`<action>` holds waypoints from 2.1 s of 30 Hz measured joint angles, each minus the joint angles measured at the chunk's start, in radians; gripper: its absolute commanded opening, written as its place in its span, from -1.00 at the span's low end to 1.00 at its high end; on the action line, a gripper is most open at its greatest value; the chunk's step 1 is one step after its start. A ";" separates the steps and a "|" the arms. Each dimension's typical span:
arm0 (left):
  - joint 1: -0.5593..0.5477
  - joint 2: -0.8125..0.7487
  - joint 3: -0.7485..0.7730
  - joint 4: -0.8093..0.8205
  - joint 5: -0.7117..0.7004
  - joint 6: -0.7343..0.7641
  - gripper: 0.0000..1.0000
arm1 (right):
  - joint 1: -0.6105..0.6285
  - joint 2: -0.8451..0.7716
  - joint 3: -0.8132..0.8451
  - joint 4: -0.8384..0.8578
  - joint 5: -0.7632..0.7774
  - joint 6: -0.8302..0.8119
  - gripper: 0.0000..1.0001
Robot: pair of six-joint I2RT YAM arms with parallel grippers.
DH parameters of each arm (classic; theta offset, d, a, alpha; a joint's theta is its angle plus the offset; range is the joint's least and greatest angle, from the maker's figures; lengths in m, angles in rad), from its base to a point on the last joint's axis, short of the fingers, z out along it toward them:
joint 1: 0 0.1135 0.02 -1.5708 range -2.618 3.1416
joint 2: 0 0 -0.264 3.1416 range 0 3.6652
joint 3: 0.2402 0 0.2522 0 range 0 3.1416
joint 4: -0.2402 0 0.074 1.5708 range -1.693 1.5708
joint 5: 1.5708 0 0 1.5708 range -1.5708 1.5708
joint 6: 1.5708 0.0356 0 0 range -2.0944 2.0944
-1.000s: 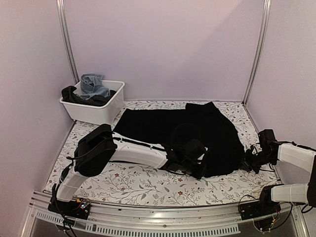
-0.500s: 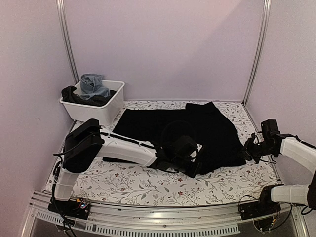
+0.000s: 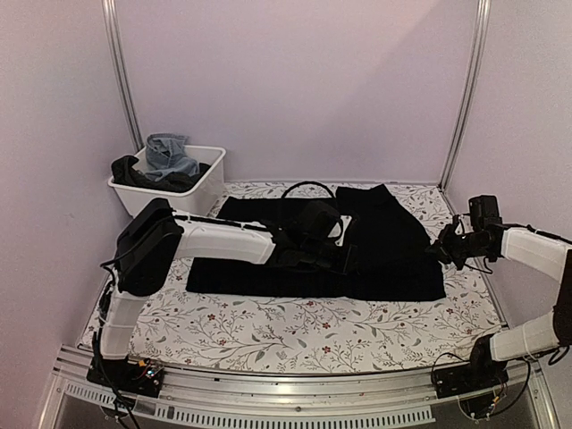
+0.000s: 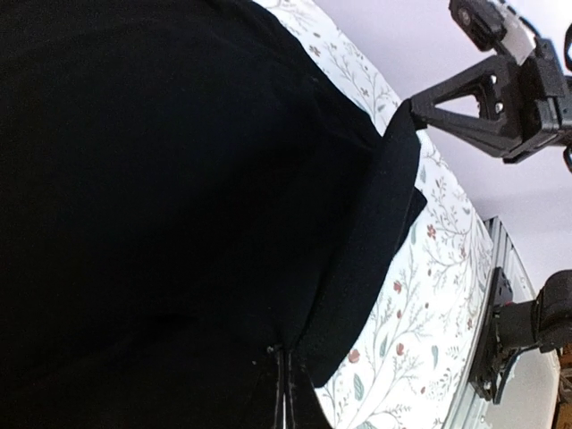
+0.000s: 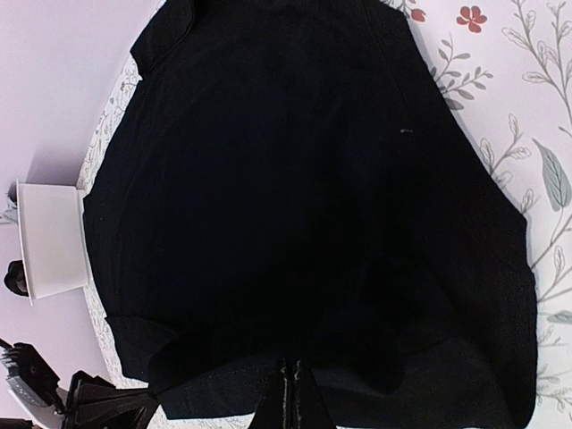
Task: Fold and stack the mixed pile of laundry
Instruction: Fold the 1/3-folded T-shirt at the center of the board, then move the 1/3-folded T-shirt to the center of the board.
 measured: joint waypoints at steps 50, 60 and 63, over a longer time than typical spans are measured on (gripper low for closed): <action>0.334 -0.521 -0.683 0.012 -0.205 0.015 0.59 | 0.168 0.304 0.117 0.336 -0.149 -0.189 0.62; 0.333 -0.542 -0.841 -0.062 -0.275 -0.073 0.51 | 0.196 0.394 -0.003 0.347 -0.159 -0.163 0.63; 0.314 -0.559 -0.879 -0.032 -0.282 -0.123 0.51 | 0.196 0.383 -0.036 0.383 -0.155 -0.146 0.64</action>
